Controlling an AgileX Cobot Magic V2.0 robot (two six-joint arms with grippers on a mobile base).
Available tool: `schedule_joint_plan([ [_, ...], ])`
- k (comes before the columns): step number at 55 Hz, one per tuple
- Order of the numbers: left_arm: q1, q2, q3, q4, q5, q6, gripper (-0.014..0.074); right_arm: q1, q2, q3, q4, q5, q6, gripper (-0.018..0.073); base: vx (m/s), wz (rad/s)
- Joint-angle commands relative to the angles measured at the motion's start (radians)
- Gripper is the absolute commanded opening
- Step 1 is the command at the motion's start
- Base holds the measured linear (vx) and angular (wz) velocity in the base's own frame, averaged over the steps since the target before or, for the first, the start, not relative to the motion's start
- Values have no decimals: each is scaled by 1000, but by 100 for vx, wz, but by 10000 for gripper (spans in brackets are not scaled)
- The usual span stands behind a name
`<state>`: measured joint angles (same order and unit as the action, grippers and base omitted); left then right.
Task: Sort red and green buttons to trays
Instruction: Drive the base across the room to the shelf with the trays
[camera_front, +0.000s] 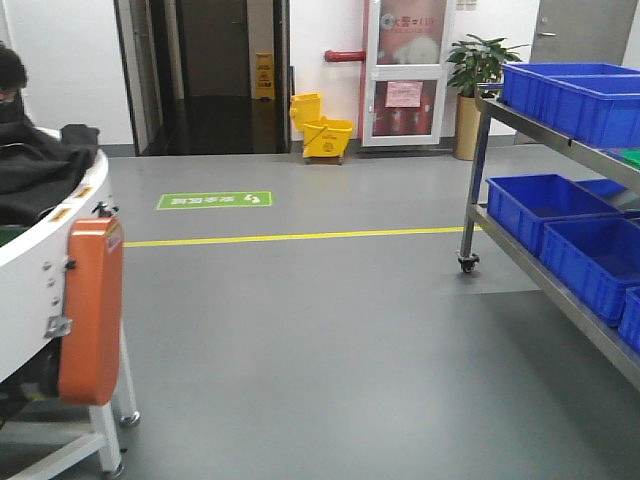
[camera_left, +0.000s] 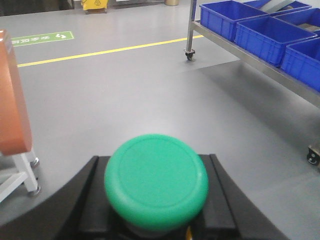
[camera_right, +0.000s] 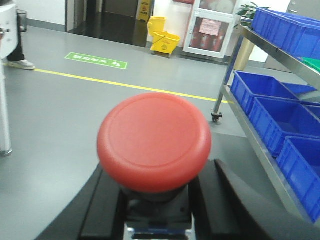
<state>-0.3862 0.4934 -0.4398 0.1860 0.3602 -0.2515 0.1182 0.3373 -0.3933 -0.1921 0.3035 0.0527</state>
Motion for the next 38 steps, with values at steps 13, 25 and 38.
schedule_joint_plan([
  [13, -4, -1, -32, -1, -87, -2, 0, 0, 6, -36, -8, -88, -10, -10, 51, -12],
  [25, -4, -2, -32, -1, -86, -2, 0, 0, 9, -36, -8, -87, -10, -10, 54, -7],
  [38, -4, -1, -32, -1, -86, -2, 0, 0, 9, -36, -8, -87, -10, -10, 58, -4],
])
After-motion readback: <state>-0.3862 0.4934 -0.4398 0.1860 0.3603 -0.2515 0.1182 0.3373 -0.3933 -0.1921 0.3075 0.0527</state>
